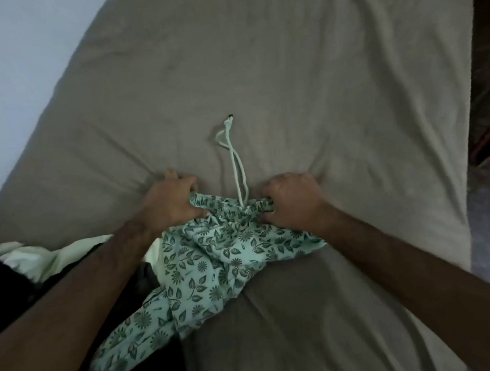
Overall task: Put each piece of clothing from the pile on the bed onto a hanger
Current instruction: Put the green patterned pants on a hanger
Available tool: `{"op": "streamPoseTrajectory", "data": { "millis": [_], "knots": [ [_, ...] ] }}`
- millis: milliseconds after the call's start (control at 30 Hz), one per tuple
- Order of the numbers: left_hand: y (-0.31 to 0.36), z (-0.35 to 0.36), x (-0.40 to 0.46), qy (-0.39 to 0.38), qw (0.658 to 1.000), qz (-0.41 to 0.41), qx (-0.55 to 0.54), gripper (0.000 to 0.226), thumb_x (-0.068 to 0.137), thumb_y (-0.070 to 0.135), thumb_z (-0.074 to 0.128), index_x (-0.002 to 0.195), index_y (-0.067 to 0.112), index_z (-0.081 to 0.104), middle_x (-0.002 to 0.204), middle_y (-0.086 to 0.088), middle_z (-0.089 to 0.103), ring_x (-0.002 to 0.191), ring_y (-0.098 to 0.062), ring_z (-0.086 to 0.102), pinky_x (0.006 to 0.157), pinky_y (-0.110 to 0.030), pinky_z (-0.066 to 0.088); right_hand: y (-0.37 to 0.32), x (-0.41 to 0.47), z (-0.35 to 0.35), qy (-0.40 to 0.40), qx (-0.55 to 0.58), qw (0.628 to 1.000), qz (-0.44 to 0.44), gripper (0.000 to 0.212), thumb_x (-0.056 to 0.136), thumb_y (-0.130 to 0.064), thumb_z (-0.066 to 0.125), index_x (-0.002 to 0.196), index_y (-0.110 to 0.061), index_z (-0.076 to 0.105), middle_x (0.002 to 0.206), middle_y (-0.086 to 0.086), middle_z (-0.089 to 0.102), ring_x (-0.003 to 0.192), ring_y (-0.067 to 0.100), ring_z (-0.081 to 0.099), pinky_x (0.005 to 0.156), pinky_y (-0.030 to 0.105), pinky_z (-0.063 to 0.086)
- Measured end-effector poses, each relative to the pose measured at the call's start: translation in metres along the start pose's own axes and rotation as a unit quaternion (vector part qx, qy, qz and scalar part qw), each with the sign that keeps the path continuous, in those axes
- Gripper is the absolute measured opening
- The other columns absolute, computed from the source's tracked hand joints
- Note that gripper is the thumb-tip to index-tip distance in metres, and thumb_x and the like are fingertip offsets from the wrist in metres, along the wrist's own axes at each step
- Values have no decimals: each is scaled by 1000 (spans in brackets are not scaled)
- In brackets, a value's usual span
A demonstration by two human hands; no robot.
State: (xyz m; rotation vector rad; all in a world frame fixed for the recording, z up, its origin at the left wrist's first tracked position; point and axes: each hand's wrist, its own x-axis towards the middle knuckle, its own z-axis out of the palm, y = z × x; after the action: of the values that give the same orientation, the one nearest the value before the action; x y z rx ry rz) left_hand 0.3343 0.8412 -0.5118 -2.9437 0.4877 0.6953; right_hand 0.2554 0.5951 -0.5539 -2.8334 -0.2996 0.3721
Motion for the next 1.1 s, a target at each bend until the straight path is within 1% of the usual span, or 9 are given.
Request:
{"op": "streamPoseTrajectory", "data": {
  "millis": [167, 267, 333, 433, 600, 733, 833, 933, 1100],
  "knots": [
    [10, 15, -11, 116, 988, 79, 72, 34, 84, 47, 74, 85, 27, 46, 82, 10, 46, 64, -2, 41, 61, -27, 36, -22, -24, 12, 123, -37, 992, -4, 44, 90, -54, 62, 131, -37, 59, 118, -4, 70, 110, 24, 62, 89, 38, 45],
    [-2, 12, -41, 191, 975, 108, 13, 32, 87, 39, 70, 80, 30, 40, 78, 9, 53, 66, -10, 48, 53, -30, 30, -36, -60, -13, 73, -29, 997, 25, 34, 93, -47, 64, 117, -23, 56, 104, 0, 67, 103, 25, 64, 72, 31, 41],
    [-15, -10, -76, 251, 959, 122, -48, 33, 83, 25, 70, 80, 28, 38, 72, 8, 54, 66, -15, 52, 54, -33, 37, -50, -100, -45, 39, 46, 997, 39, 31, 88, -40, 73, 109, -22, 60, 94, -5, 63, 95, 20, 65, 73, 28, 45],
    [-17, -70, -158, 357, 912, 175, -97, 29, 76, 9, 64, 84, 27, 42, 71, 7, 54, 70, -26, 57, 59, -40, 45, -80, -175, -100, 89, 162, 981, 59, 24, 79, -35, 84, 93, -21, 70, 89, -6, 73, 85, 14, 70, 75, 29, 51],
    [1, -191, -327, 489, 819, 257, -154, 17, 88, 17, 68, 92, 22, 53, 80, 2, 62, 71, -24, 58, 58, -37, 45, -148, -308, -217, 340, 395, 852, 50, 67, 48, -47, 98, 93, -3, 74, 95, 13, 77, 85, 24, 69, 86, 41, 53],
    [-2, -273, -429, 499, 768, 335, -221, 24, 88, 20, 76, 80, 23, 54, 69, 6, 61, 58, -14, 60, 49, -15, 41, -218, -394, -315, 387, 489, 780, -56, 52, 57, -20, 93, 99, -4, 66, 97, 17, 75, 87, 26, 73, 89, 43, 59],
    [-6, -321, -490, 474, 772, 364, -215, 27, 84, 34, 79, 84, 20, 56, 72, 6, 62, 56, -6, 58, 44, -9, 38, -265, -443, -374, 417, 466, 774, -96, 33, 72, -8, 83, 97, -6, 62, 86, 10, 75, 77, 21, 74, 67, 31, 61],
    [-10, -369, -541, 500, 761, 372, -181, 32, 82, 38, 79, 92, 17, 57, 78, 2, 65, 59, -10, 59, 44, -10, 40, -300, -489, -429, 458, 406, 784, -102, 18, 84, -1, 75, 96, -7, 62, 80, 7, 76, 70, 18, 74, 60, 27, 60],
    [-6, -465, -639, 690, 638, 341, -22, 15, 97, 19, 62, 87, 14, 51, 91, -4, 53, 71, -12, 50, 57, -21, 35, -363, -572, -521, 589, 271, 753, -109, 28, 79, -20, 83, 96, -17, 61, 73, -3, 71, 56, 6, 63, 51, 19, 51]
  ]
}}
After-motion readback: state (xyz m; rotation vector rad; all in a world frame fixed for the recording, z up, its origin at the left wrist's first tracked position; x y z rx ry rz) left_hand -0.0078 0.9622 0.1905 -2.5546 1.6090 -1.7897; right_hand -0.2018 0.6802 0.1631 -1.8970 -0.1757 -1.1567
